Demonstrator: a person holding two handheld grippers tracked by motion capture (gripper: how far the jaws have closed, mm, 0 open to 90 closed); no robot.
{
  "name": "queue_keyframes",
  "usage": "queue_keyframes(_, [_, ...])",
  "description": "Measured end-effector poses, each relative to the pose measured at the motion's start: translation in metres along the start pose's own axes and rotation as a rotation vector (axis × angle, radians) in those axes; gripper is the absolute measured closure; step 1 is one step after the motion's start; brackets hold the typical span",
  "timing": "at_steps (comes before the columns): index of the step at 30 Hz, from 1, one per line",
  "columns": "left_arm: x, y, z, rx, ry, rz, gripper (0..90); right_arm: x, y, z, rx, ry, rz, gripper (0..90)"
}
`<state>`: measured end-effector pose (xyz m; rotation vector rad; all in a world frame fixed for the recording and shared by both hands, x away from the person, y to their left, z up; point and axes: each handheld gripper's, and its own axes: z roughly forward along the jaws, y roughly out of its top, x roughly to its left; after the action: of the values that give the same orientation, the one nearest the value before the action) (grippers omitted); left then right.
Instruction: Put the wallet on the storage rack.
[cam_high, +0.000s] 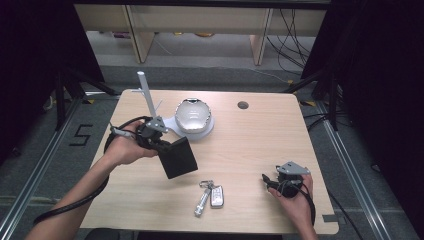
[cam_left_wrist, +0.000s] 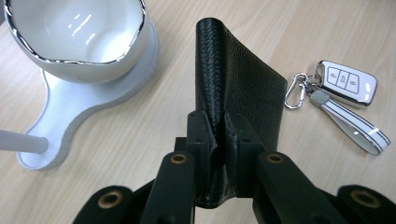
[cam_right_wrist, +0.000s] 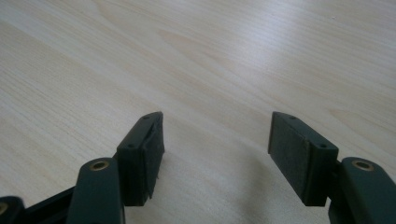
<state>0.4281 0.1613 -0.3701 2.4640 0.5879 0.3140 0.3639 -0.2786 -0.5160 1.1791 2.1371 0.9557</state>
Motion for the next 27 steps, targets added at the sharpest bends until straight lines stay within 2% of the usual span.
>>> queue_keyframes(1, [0.000, 0.001, 0.000, 0.001, 0.003, 0.000, 80.9, 0.000, 0.000, 0.000, 0.000, 0.000, 0.000, 37.1])
queue_keyframes(3, [0.002, 0.004, 0.000, 0.004, 0.004, 0.013, 81.0, 0.002, 0.000, 0.000, 0.007, 0.020, 0.032, 37.1])
queue_keyframes(6, [0.004, 0.006, 0.000, 0.002, 0.006, 0.014, 80.9, 0.000, 0.000, 0.001, -0.006, 0.000, 0.004, 37.1])
queue_keyframes(7, [0.004, 0.007, 0.000, 0.003, 0.005, 0.015, 80.9, 0.001, 0.000, -0.001, 0.008, 0.004, 0.015, 37.1])
queue_keyframes(8, [0.005, 0.008, 0.000, 0.007, 0.002, 0.020, 80.9, 0.000, 0.000, 0.000, 0.002, 0.003, 0.003, 37.2])
queue_keyframes(9, [0.005, 0.009, 0.000, 0.000, 0.006, 0.005, 80.9, 0.000, 0.000, 0.000, 0.000, -0.002, -0.001, 37.2])
queue_keyframes(13, [0.006, 0.013, 0.000, 0.001, 0.009, 0.010, 80.9, 0.001, 0.000, 0.001, -0.001, 0.010, 0.017, 37.2])
queue_keyframes(27, [0.015, 0.029, -0.004, -0.005, 0.042, 0.032, 81.0, 0.000, 0.000, 0.001, 0.002, 0.004, 0.007, 37.3])
